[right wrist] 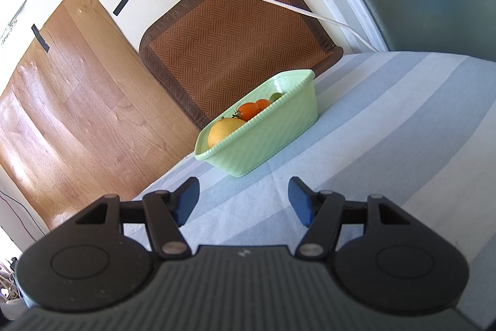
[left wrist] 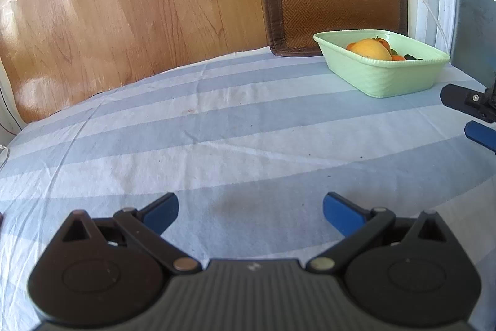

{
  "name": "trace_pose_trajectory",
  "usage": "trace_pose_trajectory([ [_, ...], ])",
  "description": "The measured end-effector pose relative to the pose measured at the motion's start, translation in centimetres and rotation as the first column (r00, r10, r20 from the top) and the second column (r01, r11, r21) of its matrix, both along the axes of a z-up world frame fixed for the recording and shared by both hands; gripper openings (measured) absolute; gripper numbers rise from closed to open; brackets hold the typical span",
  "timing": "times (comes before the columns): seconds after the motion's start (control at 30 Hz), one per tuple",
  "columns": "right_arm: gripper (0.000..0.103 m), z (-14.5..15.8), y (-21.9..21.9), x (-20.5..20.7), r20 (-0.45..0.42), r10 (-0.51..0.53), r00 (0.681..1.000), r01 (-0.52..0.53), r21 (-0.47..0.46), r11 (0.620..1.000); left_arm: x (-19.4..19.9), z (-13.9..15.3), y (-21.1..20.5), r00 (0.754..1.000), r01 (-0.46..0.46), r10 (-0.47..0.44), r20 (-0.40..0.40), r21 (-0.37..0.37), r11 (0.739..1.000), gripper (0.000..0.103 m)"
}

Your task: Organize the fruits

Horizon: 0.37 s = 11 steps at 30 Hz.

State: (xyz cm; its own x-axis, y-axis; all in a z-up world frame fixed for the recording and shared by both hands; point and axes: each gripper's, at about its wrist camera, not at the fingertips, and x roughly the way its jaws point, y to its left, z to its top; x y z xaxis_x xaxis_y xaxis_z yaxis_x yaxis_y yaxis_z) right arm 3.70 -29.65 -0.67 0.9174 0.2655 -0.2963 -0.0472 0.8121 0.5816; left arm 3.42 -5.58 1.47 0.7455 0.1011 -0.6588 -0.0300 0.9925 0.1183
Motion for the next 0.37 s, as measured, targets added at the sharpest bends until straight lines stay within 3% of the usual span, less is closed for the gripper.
trace_pose_trajectory([
  [0.37, 0.066, 0.02, -0.01, 0.02, 0.000, 0.000, 1.000, 0.000, -0.001, 1.000, -0.26, 0.07, -0.04, 0.999, 0.031, -0.031, 0.008, -0.035, 0.999, 0.103],
])
